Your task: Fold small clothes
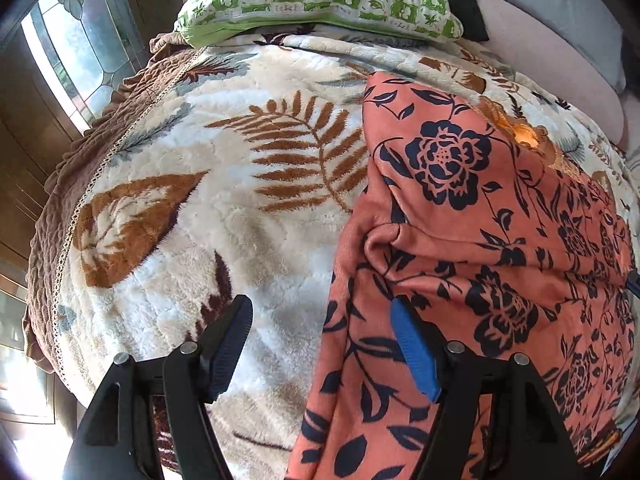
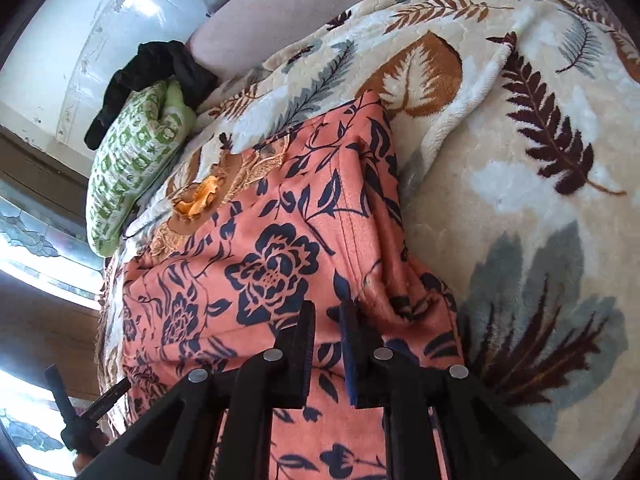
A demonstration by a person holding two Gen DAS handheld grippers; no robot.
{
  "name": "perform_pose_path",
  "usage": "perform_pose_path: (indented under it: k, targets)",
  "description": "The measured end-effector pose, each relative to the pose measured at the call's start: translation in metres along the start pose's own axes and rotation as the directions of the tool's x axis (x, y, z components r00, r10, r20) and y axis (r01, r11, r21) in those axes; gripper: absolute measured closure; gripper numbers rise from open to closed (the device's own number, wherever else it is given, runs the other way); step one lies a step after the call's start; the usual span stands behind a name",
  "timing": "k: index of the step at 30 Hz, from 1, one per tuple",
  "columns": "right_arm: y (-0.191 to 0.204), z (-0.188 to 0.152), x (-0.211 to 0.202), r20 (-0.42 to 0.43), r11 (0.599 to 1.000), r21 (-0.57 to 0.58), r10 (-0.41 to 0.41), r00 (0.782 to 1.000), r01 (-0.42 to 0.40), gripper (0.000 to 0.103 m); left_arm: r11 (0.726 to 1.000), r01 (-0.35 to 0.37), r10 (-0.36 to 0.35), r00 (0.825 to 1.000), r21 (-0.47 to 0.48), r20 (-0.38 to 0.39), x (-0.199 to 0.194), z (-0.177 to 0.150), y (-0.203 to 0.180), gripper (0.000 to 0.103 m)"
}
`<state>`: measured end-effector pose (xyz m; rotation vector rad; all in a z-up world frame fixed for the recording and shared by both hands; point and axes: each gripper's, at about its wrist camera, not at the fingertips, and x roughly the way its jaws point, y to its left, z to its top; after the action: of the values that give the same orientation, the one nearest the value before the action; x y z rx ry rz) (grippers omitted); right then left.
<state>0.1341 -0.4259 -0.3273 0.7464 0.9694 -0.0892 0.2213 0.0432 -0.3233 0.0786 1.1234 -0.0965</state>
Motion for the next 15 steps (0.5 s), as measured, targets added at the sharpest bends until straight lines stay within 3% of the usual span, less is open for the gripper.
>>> perform_pose_path:
  k: [4, 7, 8, 9, 10, 11, 12, 15]
  targets:
    - [-0.005, -0.018, -0.044, 0.055, 0.997, -0.080, -0.001, 0.998, 0.006, 0.088, 0.998, 0.048, -0.050, 0.998, 0.044, 0.034, -0.030, -0.029, 0.011, 0.029]
    - [-0.020, -0.037, -0.073, 0.065, 0.998, -0.061, 0.040, 0.997, -0.036, 0.087, 0.996, 0.043, -0.048, 0.997, 0.083, 0.061, -0.050, -0.057, 0.017, 0.024]
    - [-0.025, -0.045, -0.082, 0.073, 0.998, -0.050, 0.049, 0.996, -0.045, 0.083, 0.995, 0.032, -0.039, 0.997, 0.098, 0.068, -0.055, -0.066, 0.019, 0.024]
    - [-0.030, -0.051, -0.090, 0.081, 0.997, -0.043, 0.060, 0.995, -0.056, 0.070, 0.993, 0.017, -0.025, 0.997, 0.113, 0.072, -0.059, -0.076, 0.018, 0.024]
    - [-0.034, -0.060, -0.096, 0.088, 0.997, -0.037, 0.069, 0.994, -0.066, 0.041, 0.992, 0.004, -0.013, 0.997, 0.126, 0.073, -0.062, -0.085, 0.018, 0.023]
    - [-0.036, -0.066, -0.102, 0.097, 0.997, -0.033, 0.070, 0.993, -0.067, 0.026, 0.991, -0.004, -0.006, 0.997, 0.134, 0.072, -0.066, -0.095, 0.017, 0.022]
    - [-0.038, -0.074, -0.108, 0.120, 0.997, -0.030, 0.070, 0.990, -0.067, 0.018, 0.991, -0.009, 0.000, 0.998, 0.134, 0.068, -0.068, -0.103, 0.016, 0.021]
    - [-0.041, -0.095, -0.122, 0.137, 0.995, -0.035, 0.101, 0.985, -0.097, 0.018, 0.995, 0.012, -0.015, 0.999, 0.101, 0.034, -0.071, -0.127, 0.019, 0.019]
